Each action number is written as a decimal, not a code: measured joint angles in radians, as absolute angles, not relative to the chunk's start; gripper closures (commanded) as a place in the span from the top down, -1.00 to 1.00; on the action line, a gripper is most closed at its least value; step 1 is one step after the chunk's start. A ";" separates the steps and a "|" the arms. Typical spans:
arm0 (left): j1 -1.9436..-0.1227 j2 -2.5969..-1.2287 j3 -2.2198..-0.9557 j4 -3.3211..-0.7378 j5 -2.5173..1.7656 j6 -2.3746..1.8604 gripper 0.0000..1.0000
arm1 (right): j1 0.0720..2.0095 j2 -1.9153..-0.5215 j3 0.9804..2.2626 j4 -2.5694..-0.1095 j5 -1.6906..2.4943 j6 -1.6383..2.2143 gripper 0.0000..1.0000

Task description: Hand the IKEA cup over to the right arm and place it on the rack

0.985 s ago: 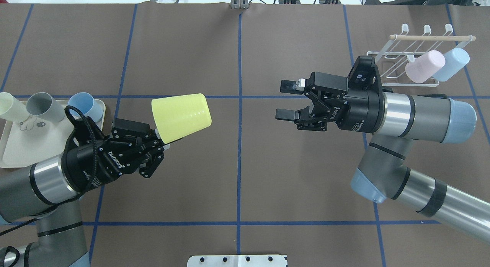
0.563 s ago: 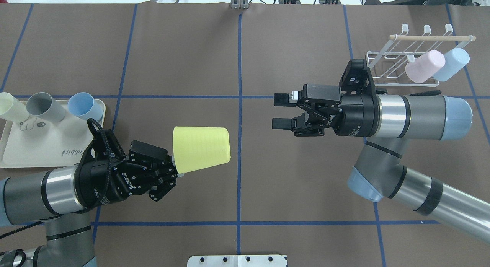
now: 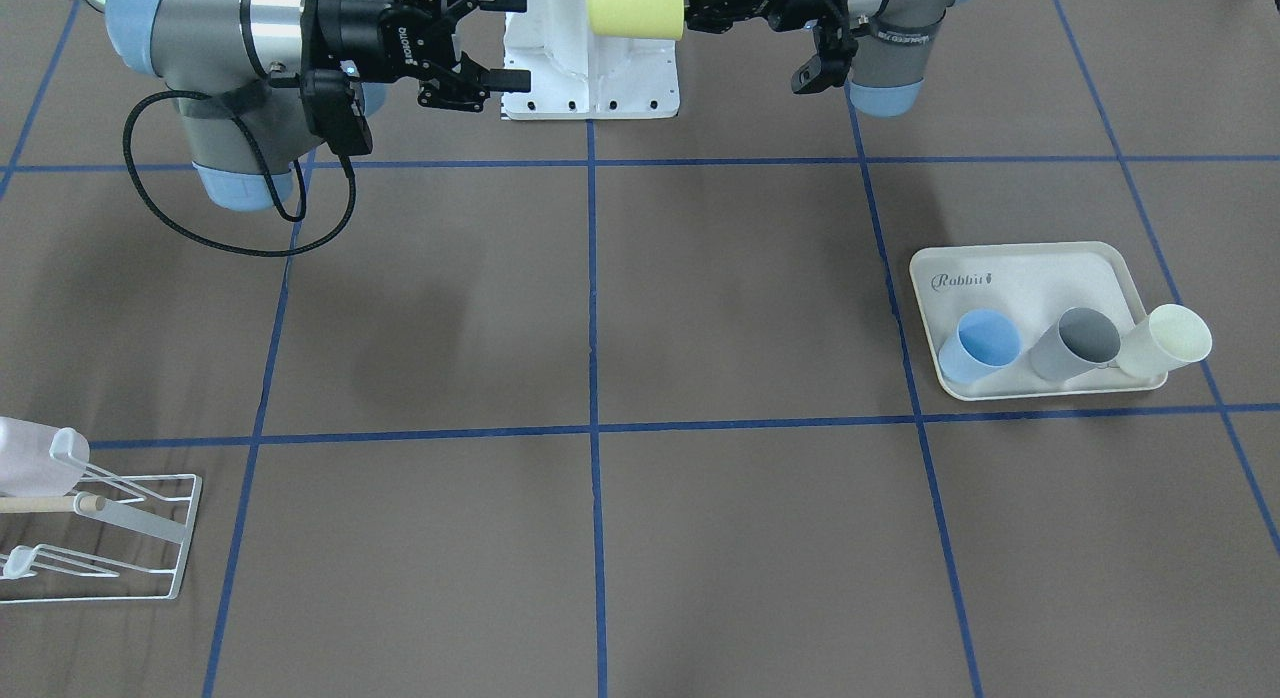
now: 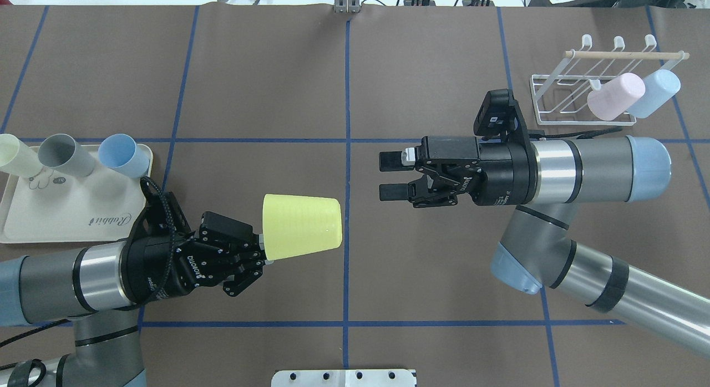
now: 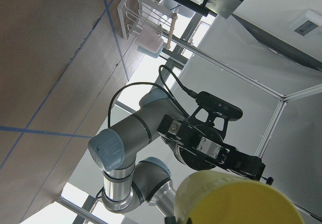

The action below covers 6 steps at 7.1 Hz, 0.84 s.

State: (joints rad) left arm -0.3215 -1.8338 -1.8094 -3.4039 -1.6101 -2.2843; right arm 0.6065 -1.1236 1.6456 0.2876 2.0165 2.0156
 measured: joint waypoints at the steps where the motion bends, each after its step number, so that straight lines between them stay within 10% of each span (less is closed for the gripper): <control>1: -0.322 -1.844 -1.805 -3.404 -1.610 -2.284 -1.00 | 0.605 -1.121 1.645 0.288 2.017 2.014 0.98; 6: -0.322 -1.916 -1.752 -3.403 -1.603 -2.285 -1.00 | 0.590 -1.103 1.644 0.286 2.017 1.992 0.98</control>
